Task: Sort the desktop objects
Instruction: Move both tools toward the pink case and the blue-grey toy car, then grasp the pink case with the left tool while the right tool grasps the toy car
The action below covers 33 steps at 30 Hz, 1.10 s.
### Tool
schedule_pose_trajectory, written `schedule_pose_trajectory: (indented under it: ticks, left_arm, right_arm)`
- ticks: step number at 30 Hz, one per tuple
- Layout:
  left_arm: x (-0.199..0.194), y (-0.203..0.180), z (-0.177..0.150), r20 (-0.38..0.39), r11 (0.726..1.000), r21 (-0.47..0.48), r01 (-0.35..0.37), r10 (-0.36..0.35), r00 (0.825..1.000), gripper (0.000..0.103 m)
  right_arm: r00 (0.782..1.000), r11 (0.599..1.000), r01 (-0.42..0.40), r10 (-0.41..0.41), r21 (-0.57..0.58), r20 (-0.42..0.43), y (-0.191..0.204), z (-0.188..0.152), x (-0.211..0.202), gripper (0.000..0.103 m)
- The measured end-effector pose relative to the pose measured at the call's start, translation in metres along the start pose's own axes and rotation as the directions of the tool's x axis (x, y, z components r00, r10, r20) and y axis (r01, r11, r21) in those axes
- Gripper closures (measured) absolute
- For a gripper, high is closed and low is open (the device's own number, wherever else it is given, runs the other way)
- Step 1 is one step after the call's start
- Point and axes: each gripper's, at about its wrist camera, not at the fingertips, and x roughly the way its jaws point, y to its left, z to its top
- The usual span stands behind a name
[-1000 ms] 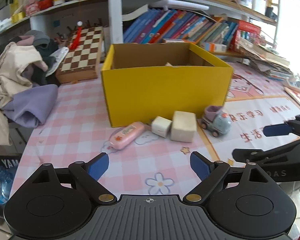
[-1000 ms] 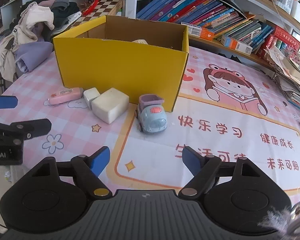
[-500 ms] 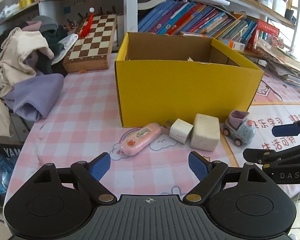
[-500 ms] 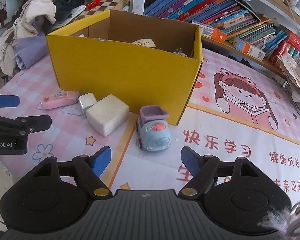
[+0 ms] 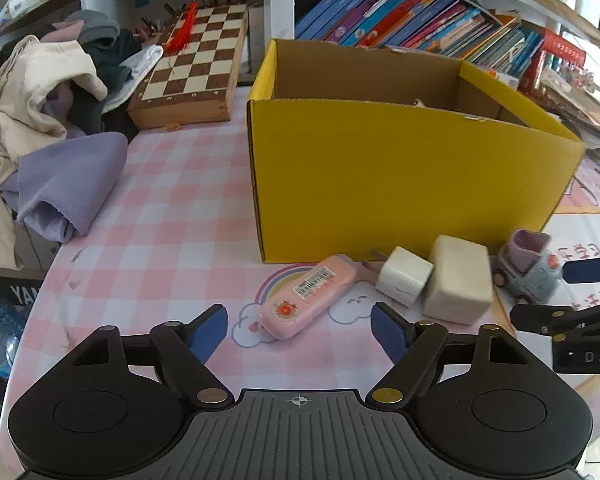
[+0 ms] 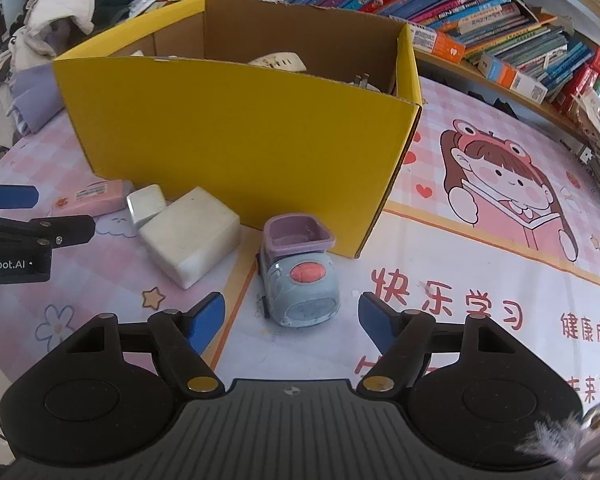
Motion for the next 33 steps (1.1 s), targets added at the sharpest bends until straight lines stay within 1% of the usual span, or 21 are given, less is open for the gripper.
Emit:
schedule_pose_trajectory:
  ticks: [4,6,8,13,14,19,23,26,29,31,33]
  left_arm:
    - [0.011,0.004,0.003,-0.024,1.0,-0.006,-0.011,0.011,1.0,0.036]
    - [0.015,0.006,0.004,-0.034,1.0,-0.011,-0.013,0.013,0.999,0.037]
    - [0.018,0.007,0.005,-0.04,1.0,-0.013,-0.01,0.01,0.999,0.039]
    - [0.022,0.006,0.008,-0.044,1.0,0.006,-0.003,0.003,0.999,0.041]
    - [0.022,0.005,0.009,-0.044,1.0,0.009,0.002,-0.001,0.999,0.042]
    - [0.021,0.003,0.009,-0.046,0.999,0.028,0.022,-0.021,0.999,0.055]
    - [0.019,0.004,0.009,-0.047,0.999,0.032,0.035,-0.033,0.998,0.057]
    - [0.016,0.005,0.007,-0.047,0.999,0.029,0.046,-0.044,0.998,0.061]
    - [0.014,0.007,0.006,-0.047,0.998,0.023,0.058,-0.057,0.997,0.065]
    - [0.012,0.008,0.005,-0.05,0.997,0.016,0.072,-0.071,0.996,0.068]
    - [0.011,0.009,0.004,-0.054,0.996,0.012,0.084,-0.084,0.995,0.07]
  right_arm:
    - [1.0,1.0,-0.008,0.008,0.004,-0.016,-0.001,0.003,0.008,0.034]
    - [1.0,1.0,-0.011,0.011,0.004,-0.02,-0.002,0.005,0.011,0.035]
    - [1.0,1.0,-0.012,0.012,0.006,-0.021,-0.003,0.007,0.013,0.035]
    - [1.0,1.0,-0.021,0.022,0.018,-0.022,-0.005,0.011,0.018,0.036]
    - [0.999,1.0,-0.023,0.023,0.019,-0.023,-0.005,0.011,0.019,0.036]
    - [0.999,0.999,-0.037,0.037,0.025,-0.019,-0.004,0.014,0.022,0.04]
    - [0.999,0.998,-0.05,0.051,0.032,-0.016,-0.002,0.015,0.022,0.043]
    - [0.999,0.998,-0.049,0.049,0.034,-0.015,-0.001,0.015,0.021,0.045]
    - [0.999,0.999,-0.048,0.048,0.025,-0.011,0.001,0.013,0.019,0.053]
    - [0.999,0.999,-0.049,0.049,0.015,-0.011,0.003,0.013,0.017,0.062]
    - [0.999,0.999,-0.049,0.049,0.008,-0.011,0.006,0.012,0.016,0.062]
